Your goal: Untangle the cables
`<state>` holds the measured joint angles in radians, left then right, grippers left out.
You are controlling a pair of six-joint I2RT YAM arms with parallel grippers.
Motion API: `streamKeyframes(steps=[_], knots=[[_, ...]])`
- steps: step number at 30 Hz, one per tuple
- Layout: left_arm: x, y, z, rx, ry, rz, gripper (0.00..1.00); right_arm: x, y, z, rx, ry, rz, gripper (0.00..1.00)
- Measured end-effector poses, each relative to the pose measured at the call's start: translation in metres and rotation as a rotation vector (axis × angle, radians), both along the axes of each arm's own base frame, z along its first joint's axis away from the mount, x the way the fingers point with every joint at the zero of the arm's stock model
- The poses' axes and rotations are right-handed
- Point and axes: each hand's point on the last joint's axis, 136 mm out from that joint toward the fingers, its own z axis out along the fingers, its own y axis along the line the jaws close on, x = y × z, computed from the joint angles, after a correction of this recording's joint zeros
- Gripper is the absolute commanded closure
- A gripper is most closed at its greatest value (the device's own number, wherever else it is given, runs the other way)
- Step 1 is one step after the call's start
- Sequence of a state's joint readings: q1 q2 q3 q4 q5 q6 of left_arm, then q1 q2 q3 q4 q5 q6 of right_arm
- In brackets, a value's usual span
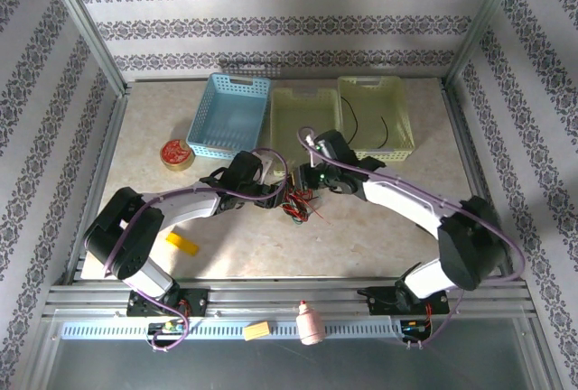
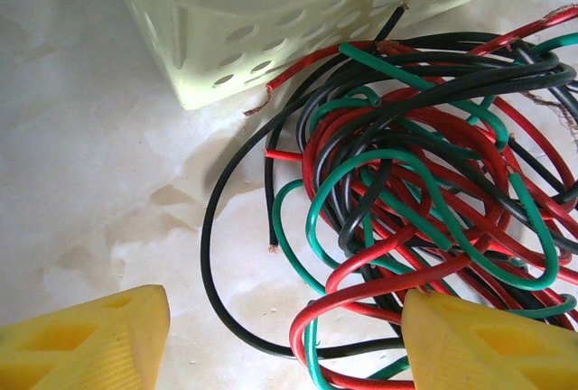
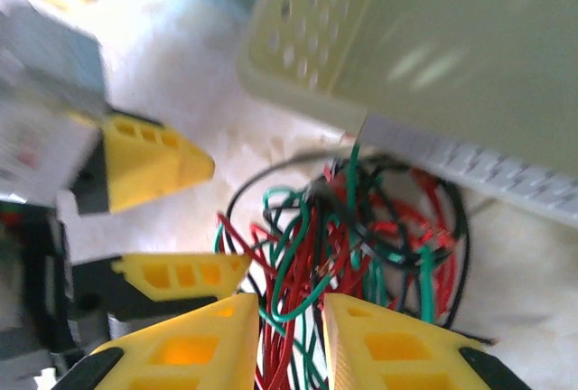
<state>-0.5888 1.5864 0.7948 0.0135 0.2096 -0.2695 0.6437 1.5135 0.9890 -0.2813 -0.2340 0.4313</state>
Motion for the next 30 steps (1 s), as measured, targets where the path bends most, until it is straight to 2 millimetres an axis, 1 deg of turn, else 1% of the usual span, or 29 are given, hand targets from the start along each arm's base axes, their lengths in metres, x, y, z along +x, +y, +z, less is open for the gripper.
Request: streamKeyframes(steps=[2,4,7,11,13,15,17,18,21,23,27,30], knots=[[-0.001,0.000,-0.001,0.001,0.003,0.000,0.33,-0.005,0.004,-0.011,-0.020,0.046,0.018,0.73],[-0.001,0.000,-0.001,0.000,0.007,-0.003,0.33,-0.006,0.006,-0.015,-0.030,0.066,0.025,0.73],[-0.002,-0.001,-0.002,-0.001,0.013,-0.007,0.33,-0.003,0.007,-0.012,-0.036,0.064,0.023,0.72],[-0.003,-0.002,-0.003,-0.005,0.019,-0.013,0.33,0.004,0.007,-0.005,-0.047,0.036,0.015,0.71],[-0.003,-0.003,-0.003,-0.008,0.022,-0.016,0.33,0.008,0.005,-0.001,-0.048,0.029,0.004,0.71],[-0.003,-0.005,-0.004,-0.011,0.026,-0.020,0.33,0.014,-0.001,-0.001,-0.050,0.025,-0.019,0.71],[-0.002,-0.007,-0.005,-0.015,0.034,-0.027,0.34,0.020,-0.008,-0.002,-0.056,0.028,-0.041,0.71],[-0.002,-0.008,-0.005,-0.017,0.038,-0.030,0.36,0.022,-0.011,-0.004,-0.059,0.032,-0.049,0.71],[-0.003,-0.010,-0.006,-0.023,0.047,-0.040,0.38,0.023,-0.014,-0.007,-0.069,0.043,-0.059,0.71],[-0.003,-0.012,-0.005,-0.028,0.050,-0.045,0.40,0.023,-0.010,-0.008,-0.071,0.045,-0.050,0.71],[-0.001,-0.014,-0.005,-0.028,0.052,-0.048,0.40,0.022,0.005,-0.009,-0.068,0.047,-0.018,0.72],[-0.002,-0.013,-0.007,-0.024,0.058,-0.047,0.40,0.020,0.007,-0.017,-0.077,0.064,-0.014,0.71]])
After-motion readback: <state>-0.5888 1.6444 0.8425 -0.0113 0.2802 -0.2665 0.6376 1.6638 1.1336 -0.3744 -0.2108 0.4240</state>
